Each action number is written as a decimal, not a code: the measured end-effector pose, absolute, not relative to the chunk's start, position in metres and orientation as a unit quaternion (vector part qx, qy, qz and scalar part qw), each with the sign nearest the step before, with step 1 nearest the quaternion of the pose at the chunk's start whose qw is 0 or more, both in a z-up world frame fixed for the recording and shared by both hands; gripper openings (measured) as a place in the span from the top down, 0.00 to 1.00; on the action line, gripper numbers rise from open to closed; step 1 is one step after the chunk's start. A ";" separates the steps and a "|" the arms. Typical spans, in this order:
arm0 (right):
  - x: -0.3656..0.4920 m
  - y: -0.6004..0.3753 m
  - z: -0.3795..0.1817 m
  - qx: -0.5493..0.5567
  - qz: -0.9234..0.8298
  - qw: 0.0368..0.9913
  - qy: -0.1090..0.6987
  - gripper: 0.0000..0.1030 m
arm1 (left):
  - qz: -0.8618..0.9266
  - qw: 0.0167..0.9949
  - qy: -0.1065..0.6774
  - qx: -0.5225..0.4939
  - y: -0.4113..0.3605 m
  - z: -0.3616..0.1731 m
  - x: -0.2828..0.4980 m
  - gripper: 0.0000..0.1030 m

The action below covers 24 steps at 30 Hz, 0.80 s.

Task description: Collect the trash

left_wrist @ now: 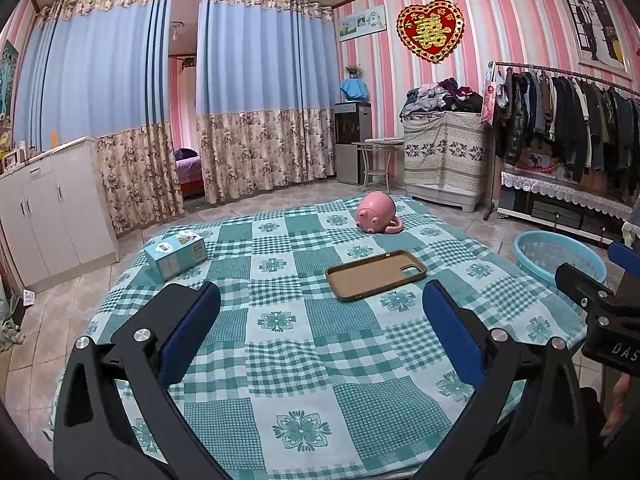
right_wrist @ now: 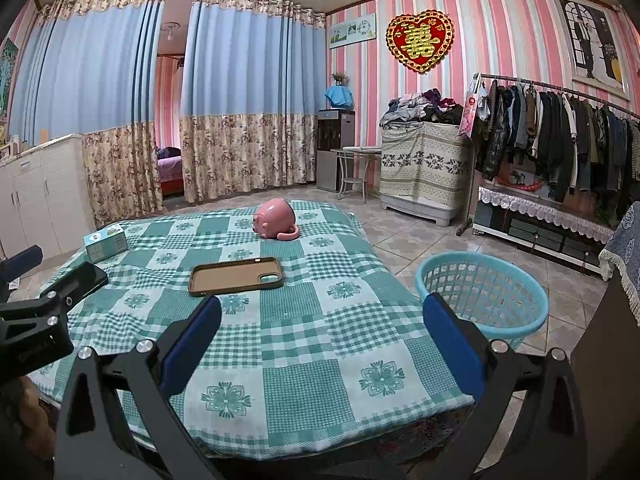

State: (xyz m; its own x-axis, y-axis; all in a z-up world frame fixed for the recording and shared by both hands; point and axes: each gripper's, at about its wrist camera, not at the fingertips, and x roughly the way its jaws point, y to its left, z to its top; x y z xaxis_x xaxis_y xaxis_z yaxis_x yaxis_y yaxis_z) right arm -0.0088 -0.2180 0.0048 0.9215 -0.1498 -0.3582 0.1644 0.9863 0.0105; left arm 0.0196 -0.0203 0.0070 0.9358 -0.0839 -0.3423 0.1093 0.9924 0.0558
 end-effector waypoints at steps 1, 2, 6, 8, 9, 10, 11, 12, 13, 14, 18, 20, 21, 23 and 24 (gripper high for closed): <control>-0.009 -0.218 0.005 0.020 -0.080 0.980 0.181 0.04 | -0.050 0.983 0.172 0.037 -0.020 0.007 0.020 0.05; -0.009 -0.218 0.005 0.020 -0.081 0.980 0.181 0.04 | -0.050 0.983 0.173 0.037 -0.020 0.007 0.019 0.05; -0.009 -0.219 0.005 0.020 -0.080 0.980 0.181 0.04 | -0.050 0.983 0.172 0.038 -0.020 0.007 0.019 0.05; -0.010 -0.218 0.005 0.019 -0.080 0.980 0.180 0.04 | -0.049 0.983 0.172 0.038 -0.021 0.007 0.019 0.05; -0.010 -0.218 0.005 0.020 -0.080 0.980 0.180 0.04 | -0.049 0.983 0.171 0.038 -0.020 0.007 0.019 0.05; -0.010 -0.219 0.005 0.020 -0.080 0.980 0.181 0.04 | -0.049 0.983 0.172 0.037 -0.021 0.007 0.019 0.05; -0.009 -0.219 0.005 0.020 -0.080 0.980 0.181 0.04 | -0.049 0.983 0.171 0.037 -0.020 0.007 0.019 0.05; -0.009 -0.219 0.005 0.020 -0.080 0.980 0.181 0.04 | -0.049 0.983 0.171 0.038 -0.021 0.007 0.019 0.05; -0.009 -0.219 0.005 0.020 -0.080 0.980 0.181 0.04 | -0.048 0.983 0.170 0.039 -0.021 0.008 0.019 0.05; -0.009 -0.219 0.005 0.019 -0.080 0.980 0.181 0.04 | -0.047 0.984 0.169 0.040 -0.021 0.009 0.019 0.05; -0.009 -0.218 0.005 0.019 -0.080 0.980 0.180 0.04 | -0.048 0.984 0.170 0.040 -0.021 0.009 0.019 0.05; -0.009 -0.218 0.005 0.019 -0.080 0.980 0.180 0.04 | -0.050 0.983 0.172 0.039 -0.020 0.010 0.019 0.05; -0.009 -0.218 0.004 0.020 -0.080 0.980 0.181 0.04 | -0.052 0.982 0.175 0.039 -0.020 0.010 0.020 0.05; -0.009 -0.218 0.004 0.020 -0.080 0.980 0.181 0.04 | -0.053 0.982 0.177 0.039 -0.020 0.011 0.021 0.05; -0.009 -0.218 0.004 0.020 -0.080 0.980 0.181 0.04 | -0.053 0.982 0.178 0.039 -0.020 0.011 0.021 0.05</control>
State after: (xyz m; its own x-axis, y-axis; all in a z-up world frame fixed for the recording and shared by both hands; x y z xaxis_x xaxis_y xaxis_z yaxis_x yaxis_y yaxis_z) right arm -0.0094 -0.2178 0.0044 0.9218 -0.1502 -0.3573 0.1643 0.9864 0.0093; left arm 0.0210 -0.0200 0.0110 0.9310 -0.0902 -0.3538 0.1177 0.9914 0.0571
